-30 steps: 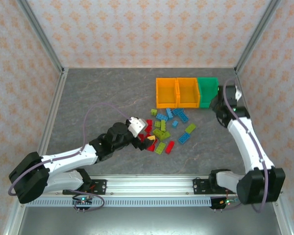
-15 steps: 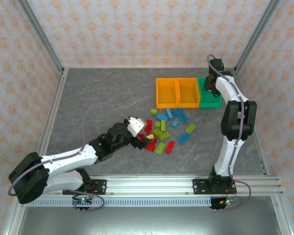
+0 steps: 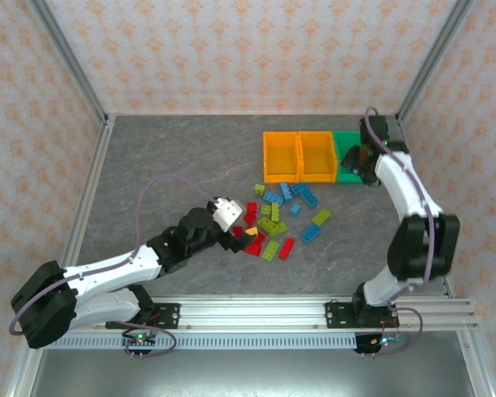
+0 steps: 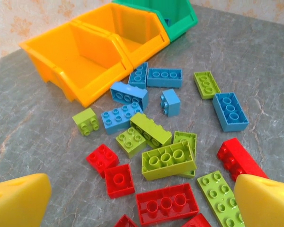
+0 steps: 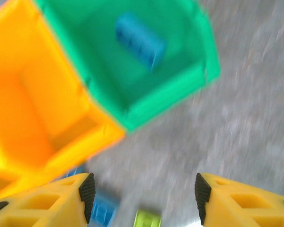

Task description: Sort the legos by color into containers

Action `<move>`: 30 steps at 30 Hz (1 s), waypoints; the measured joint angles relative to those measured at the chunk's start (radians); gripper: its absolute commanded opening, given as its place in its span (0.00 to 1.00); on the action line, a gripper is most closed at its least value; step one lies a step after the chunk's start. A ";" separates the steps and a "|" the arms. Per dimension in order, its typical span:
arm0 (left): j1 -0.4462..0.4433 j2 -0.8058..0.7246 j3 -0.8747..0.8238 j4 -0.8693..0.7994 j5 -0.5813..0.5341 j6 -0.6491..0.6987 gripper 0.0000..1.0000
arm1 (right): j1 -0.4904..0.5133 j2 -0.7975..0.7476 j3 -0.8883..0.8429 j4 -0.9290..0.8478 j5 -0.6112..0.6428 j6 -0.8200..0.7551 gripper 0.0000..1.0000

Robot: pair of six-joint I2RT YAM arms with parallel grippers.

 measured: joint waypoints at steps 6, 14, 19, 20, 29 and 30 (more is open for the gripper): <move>0.000 -0.034 0.000 0.000 0.000 0.000 1.00 | 0.280 -0.235 -0.280 -0.051 -0.016 0.249 0.66; 0.000 -0.007 -0.001 0.000 0.000 0.000 1.00 | 0.409 -0.168 -0.379 -0.062 -0.052 0.421 0.76; 0.000 -0.001 -0.001 0.000 0.000 0.000 1.00 | 0.409 -0.050 -0.379 -0.003 -0.068 0.440 0.74; 0.000 -0.001 -0.001 0.000 0.000 0.000 1.00 | 0.409 -0.022 -0.379 0.013 -0.075 0.443 0.72; 0.000 0.010 -0.001 0.000 0.000 0.000 1.00 | 0.408 0.005 -0.467 0.122 -0.048 0.482 0.25; 0.000 0.010 -0.001 -0.001 0.000 0.000 1.00 | 0.407 -0.023 -0.483 0.121 -0.034 0.485 0.25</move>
